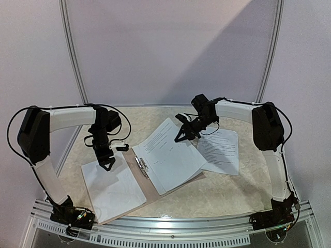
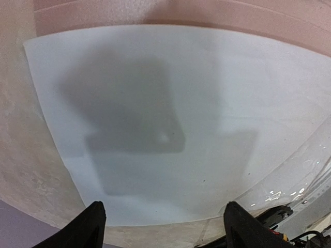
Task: Put the files into the folder
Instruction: Place the file in the spring clip on the folder.
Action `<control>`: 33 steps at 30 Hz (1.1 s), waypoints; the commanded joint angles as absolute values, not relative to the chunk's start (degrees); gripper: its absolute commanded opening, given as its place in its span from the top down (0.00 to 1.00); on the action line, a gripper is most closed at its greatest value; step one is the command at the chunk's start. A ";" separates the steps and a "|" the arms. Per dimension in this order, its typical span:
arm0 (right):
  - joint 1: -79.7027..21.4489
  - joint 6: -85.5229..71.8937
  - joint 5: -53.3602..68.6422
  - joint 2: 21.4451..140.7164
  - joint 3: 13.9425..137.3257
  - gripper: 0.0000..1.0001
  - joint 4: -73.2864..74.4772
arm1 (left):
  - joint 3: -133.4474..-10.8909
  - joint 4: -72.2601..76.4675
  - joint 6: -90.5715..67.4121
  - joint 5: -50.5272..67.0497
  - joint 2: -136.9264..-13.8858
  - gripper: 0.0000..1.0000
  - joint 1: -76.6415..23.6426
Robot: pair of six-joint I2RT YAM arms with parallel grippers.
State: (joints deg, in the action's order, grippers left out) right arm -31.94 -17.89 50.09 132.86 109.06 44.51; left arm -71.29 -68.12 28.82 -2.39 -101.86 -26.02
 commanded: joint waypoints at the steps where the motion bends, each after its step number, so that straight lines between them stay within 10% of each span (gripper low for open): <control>1: -33.48 -18.66 50.67 135.36 108.78 1.00 42.20 | -71.46 -67.60 28.56 -2.50 -102.26 0.20 -26.37; 22: -35.56 -22.56 49.84 134.92 105.64 0.99 37.13 | -72.31 -68.81 28.89 -2.29 -102.28 0.20 -26.59; 33: -35.54 -22.81 43.60 131.49 106.37 0.53 41.02 | -72.73 -69.67 29.00 -2.02 -102.13 0.20 -26.59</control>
